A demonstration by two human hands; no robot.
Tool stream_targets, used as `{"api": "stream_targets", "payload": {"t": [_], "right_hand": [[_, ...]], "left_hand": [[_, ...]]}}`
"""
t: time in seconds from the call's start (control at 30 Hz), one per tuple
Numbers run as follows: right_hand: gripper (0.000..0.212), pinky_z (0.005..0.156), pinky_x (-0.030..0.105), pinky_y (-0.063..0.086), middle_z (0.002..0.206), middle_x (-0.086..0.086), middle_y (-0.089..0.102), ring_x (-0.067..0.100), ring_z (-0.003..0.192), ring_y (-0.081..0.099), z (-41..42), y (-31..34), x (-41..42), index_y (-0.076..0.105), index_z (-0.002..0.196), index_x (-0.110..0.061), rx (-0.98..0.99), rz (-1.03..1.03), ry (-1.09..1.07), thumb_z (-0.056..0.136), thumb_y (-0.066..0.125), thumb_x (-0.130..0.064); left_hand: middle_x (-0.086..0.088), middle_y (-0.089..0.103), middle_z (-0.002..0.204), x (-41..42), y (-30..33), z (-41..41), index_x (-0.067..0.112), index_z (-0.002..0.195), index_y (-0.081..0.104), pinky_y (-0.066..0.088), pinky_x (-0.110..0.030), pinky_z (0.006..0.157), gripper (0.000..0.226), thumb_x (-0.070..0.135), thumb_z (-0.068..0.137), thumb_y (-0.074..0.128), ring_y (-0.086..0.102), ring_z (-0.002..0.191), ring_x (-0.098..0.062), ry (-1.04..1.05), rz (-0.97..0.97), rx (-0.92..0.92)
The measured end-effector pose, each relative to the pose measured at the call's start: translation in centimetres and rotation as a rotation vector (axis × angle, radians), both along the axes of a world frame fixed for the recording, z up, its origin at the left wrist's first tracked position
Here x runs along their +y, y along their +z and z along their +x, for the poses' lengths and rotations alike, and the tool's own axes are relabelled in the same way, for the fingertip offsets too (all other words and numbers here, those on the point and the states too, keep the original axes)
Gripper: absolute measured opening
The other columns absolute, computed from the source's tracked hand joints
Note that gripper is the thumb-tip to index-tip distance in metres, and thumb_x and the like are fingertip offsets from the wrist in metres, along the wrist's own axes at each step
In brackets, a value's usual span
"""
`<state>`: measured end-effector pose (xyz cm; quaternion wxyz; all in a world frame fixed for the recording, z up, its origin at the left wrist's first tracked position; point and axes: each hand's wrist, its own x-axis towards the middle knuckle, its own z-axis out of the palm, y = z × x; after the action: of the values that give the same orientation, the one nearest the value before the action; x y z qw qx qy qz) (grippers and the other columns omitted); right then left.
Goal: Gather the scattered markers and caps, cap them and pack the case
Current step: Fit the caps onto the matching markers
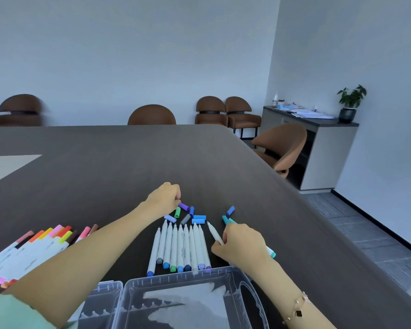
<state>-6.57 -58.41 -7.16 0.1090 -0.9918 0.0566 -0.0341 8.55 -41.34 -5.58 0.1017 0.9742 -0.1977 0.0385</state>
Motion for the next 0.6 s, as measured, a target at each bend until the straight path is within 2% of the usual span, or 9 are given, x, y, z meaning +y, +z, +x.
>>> {"api": "stream_targets", "payload": {"t": [0.1, 0.3, 0.43, 0.53, 0.6], "right_hand": [[0.034, 0.051, 0.02, 0.033, 0.057, -0.004, 0.041, 0.01, 0.054, 0.041, 0.3, 0.1, -0.3, 0.044, 0.062, -0.018, 0.005, 0.048, -0.007, 0.088, 0.05, -0.038], [0.029, 0.056, 0.021, 0.039, 0.063, -0.001, 0.052, 0.01, 0.06, 0.05, 0.0, 0.0, -0.2, 0.054, 0.071, -0.016, -0.014, 0.14, 0.01, 0.089, 0.05, -0.037], [0.026, 0.061, 0.025, 0.045, 0.067, 0.0, 0.055, 0.01, 0.063, 0.051, -0.1, 0.0, -0.3, 0.057, 0.076, -0.016, -0.042, 0.157, -0.004, 0.09, 0.05, -0.037], [0.023, 0.059, 0.026, 0.044, 0.07, 0.009, 0.061, 0.011, 0.062, 0.051, -0.3, 0.3, -0.5, 0.054, 0.077, -0.016, -0.045, 0.218, -0.011, 0.09, 0.051, -0.036], [0.023, 0.061, 0.029, 0.049, 0.075, 0.012, 0.07, 0.011, 0.059, 0.051, -0.4, 0.3, -0.6, 0.054, 0.077, -0.015, -0.039, 0.294, -0.008, 0.09, 0.05, -0.035]], "left_hand": [[-0.001, 0.056, 0.088, 0.9, 0.7, 0.1, 0.01, 0.09, 0.057, 0.044, -0.028, 0.074, 0.014, 0.022, 0.095, 0.051, 0.055, 0.082, -0.018, -0.038, 0.024, 0.056], [0.005, 0.058, 0.091, 2.8, 1.2, -0.6, 0.013, 0.098, 0.067, 0.047, -0.024, 0.078, 0.018, 0.016, 0.094, 0.049, 0.059, 0.09, -0.016, -0.154, 0.051, 0.179], [0.002, 0.054, 0.095, 3.1, 0.7, -0.3, 0.014, 0.101, 0.063, 0.043, -0.023, 0.077, 0.017, 0.011, 0.093, 0.048, 0.055, 0.089, -0.013, -0.13, 0.049, 0.083], [-0.003, 0.052, 0.102, 2.9, 0.2, 0.3, 0.016, 0.098, 0.056, 0.048, -0.028, 0.081, 0.011, 0.01, 0.091, 0.051, 0.057, 0.089, -0.017, -0.081, -0.021, -0.001], [-0.005, 0.05, 0.111, 2.6, -0.1, 0.5, 0.015, 0.108, 0.054, 0.049, -0.031, 0.086, 0.016, 0.015, 0.092, 0.054, 0.059, 0.094, -0.02, -0.06, -0.044, -0.005]]}}
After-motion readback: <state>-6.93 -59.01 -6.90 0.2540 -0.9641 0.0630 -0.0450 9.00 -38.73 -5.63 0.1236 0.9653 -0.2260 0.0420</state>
